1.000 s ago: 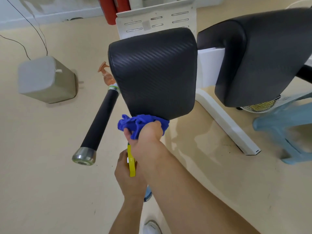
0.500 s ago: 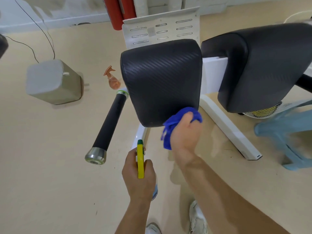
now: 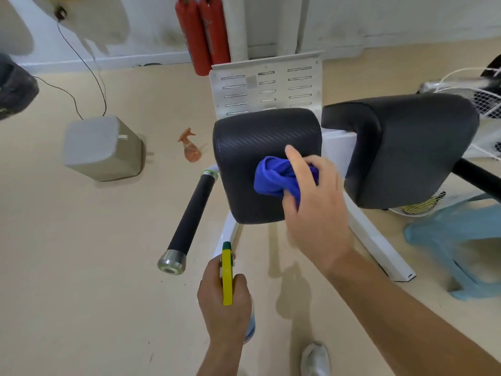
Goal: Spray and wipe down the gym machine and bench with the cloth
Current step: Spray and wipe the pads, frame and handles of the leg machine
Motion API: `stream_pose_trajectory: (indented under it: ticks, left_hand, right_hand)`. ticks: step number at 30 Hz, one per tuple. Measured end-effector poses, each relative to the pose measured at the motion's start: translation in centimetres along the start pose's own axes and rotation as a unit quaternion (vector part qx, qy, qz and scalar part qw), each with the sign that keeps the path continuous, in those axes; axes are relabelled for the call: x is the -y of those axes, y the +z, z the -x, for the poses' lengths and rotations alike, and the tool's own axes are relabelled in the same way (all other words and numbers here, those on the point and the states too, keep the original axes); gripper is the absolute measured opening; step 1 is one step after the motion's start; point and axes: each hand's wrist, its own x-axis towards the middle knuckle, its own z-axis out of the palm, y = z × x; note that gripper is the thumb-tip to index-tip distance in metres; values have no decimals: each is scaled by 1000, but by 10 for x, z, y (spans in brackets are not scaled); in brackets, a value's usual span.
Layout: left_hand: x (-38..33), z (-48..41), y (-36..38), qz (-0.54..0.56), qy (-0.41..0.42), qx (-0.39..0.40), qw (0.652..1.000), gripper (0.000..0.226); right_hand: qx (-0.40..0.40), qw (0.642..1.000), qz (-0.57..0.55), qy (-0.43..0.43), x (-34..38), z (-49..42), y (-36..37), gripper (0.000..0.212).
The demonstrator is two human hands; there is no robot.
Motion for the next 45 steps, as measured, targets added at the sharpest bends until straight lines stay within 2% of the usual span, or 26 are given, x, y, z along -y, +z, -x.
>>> stream_pose_trajectory:
  ticks: [3, 7, 9, 14, 15, 17, 19, 22, 24, 25, 28, 29, 30, 32, 35, 40, 45]
  left_hand:
    - [-8, 2, -1, 8, 16, -6, 1000, 34]
    - [-12, -1, -1, 15, 6, -19, 1000, 34]
    - [-14, -3, 0, 23, 3, -22, 999, 33]
    - [-37, -4, -1, 67, 4, -19, 998, 31]
    - [-42, -5, -3, 72, 9, -21, 997, 31]
    - [-49, -9, -5, 73, 20, -21, 997, 30]
    - [-55, -9, -10, 72, 22, -13, 997, 29]
    - [-64, -5, -16, 85, 18, -6, 996, 32]
    - [-72, -5, -20, 89, 23, -15, 996, 32]
    - [-77, -6, -22, 91, 26, -20, 995, 33]
    - [-97, -11, -33, 80, 22, -24, 996, 46]
    - [-106, -14, -39, 72, 22, -18, 997, 49]
    - [-115, -16, -46, 62, 21, -6, 998, 49]
    - [-133, -23, -62, 42, 32, 22, 998, 39]
    - [-165, -35, -89, 39, 70, 100, 992, 30]
    - [-198, -75, -136, -12, 103, 195, 975, 33]
    - [-178, -139, -157, -111, 138, 321, 930, 30]
  right_hand:
    - [33, 977, 150, -149, -17, -5, 30, 65]
    - [27, 922, 221, -316, -46, 13, 72, 69]
    - [53, 892, 242, -379, -59, 17, 77, 69]
    - [177, 771, 299, -534, -75, 27, 75, 55]
    - [178, 760, 297, -549, -70, 24, 75, 54]
    - [140, 769, 259, -567, -50, 7, 67, 38]
    - [81, 805, 196, -553, -22, -18, 54, 28]
    - [-8, 881, 142, -451, 12, -58, 39, 32]
    - [-29, 911, 116, -394, 19, -59, 43, 40]
    - [-7, 910, 112, -399, 17, -49, 49, 44]
    - [161, 863, 155, -454, -6, 3, 63, 40]
    - [200, 863, 171, -432, -12, 15, 60, 38]
    - [216, 878, 175, -390, -16, 21, 53, 39]
    - [191, 923, 142, -304, -12, 20, 35, 52]
    - [126, 960, 95, -231, 11, -2, 1, 65]
    - [14, 992, 51, -113, 55, -67, -28, 39]
    - [-9, 999, 23, 27, 68, -87, -12, 33]
